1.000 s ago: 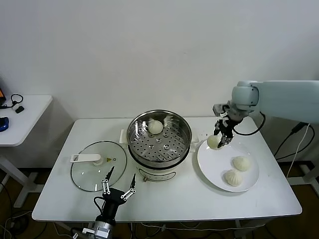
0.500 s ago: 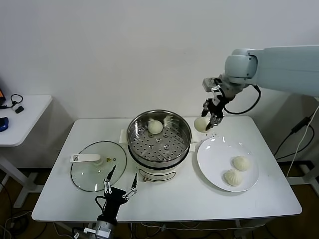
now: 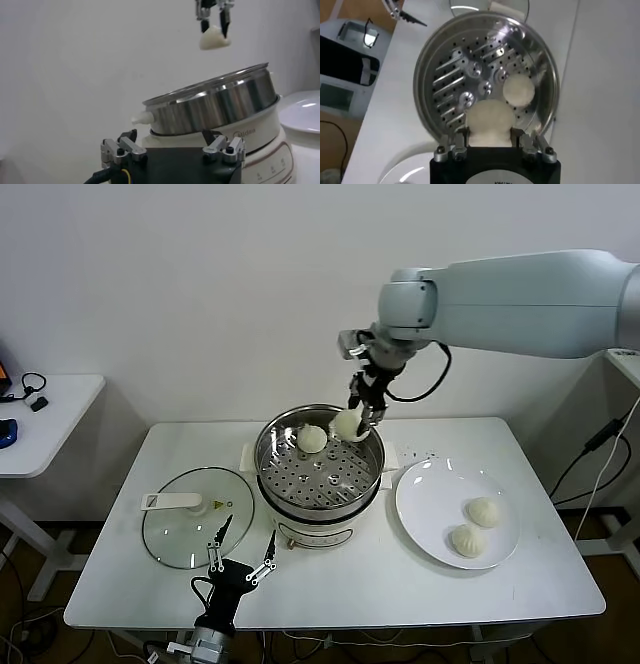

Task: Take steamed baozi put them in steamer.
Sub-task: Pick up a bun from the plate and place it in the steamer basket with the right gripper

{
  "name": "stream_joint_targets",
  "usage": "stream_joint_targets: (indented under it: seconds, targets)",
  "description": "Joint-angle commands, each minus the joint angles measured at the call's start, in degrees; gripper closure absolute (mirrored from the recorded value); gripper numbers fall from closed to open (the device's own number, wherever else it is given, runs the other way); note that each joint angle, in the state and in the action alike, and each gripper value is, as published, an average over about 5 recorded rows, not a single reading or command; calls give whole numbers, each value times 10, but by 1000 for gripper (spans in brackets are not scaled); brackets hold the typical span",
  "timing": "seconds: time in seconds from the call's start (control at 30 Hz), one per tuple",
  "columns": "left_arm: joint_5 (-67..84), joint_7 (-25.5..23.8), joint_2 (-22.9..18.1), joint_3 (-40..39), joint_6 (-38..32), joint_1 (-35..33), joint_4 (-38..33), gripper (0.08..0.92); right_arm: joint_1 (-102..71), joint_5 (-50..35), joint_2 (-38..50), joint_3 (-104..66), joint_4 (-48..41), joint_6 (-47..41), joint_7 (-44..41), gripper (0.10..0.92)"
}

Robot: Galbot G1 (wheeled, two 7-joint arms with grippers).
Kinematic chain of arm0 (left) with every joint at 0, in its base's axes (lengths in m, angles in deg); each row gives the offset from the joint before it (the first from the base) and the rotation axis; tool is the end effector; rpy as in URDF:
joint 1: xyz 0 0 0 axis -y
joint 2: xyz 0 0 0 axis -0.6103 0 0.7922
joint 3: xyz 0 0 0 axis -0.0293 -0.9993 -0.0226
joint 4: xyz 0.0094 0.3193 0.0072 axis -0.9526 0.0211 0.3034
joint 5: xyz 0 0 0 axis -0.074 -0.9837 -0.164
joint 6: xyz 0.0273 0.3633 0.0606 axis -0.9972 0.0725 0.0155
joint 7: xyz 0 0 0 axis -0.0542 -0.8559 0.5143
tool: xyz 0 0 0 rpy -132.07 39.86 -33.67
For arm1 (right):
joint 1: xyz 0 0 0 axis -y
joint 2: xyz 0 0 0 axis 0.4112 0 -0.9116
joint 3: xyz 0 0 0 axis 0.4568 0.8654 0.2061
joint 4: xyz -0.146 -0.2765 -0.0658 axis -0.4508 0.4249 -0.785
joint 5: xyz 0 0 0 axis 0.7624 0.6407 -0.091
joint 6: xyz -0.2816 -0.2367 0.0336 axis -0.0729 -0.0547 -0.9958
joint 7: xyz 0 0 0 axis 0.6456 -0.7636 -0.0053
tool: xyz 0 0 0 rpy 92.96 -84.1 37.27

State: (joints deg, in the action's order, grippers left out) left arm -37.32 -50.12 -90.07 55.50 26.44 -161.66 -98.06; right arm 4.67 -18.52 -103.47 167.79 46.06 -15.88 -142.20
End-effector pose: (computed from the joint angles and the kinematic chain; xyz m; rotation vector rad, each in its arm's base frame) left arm 0.1735 -0.0067 -0.3753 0.3439 3.0091 0.4734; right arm 0.5387 0.1168 0.0072 1.4558 -1.3235 1.4513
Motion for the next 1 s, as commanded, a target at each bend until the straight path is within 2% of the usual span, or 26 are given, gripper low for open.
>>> stream_joint_targets:
  seconds: [0.03, 1.0]
  targets:
    - [-1, 0, -16, -1, 0, -1, -2, 177, -82, -13, -96, -37, -72, -11, 19, 465]
    - [-1, -1, -20, 5, -1, 2, 6, 177, -182, 11, -150, -60, -172, -16, 35, 453]
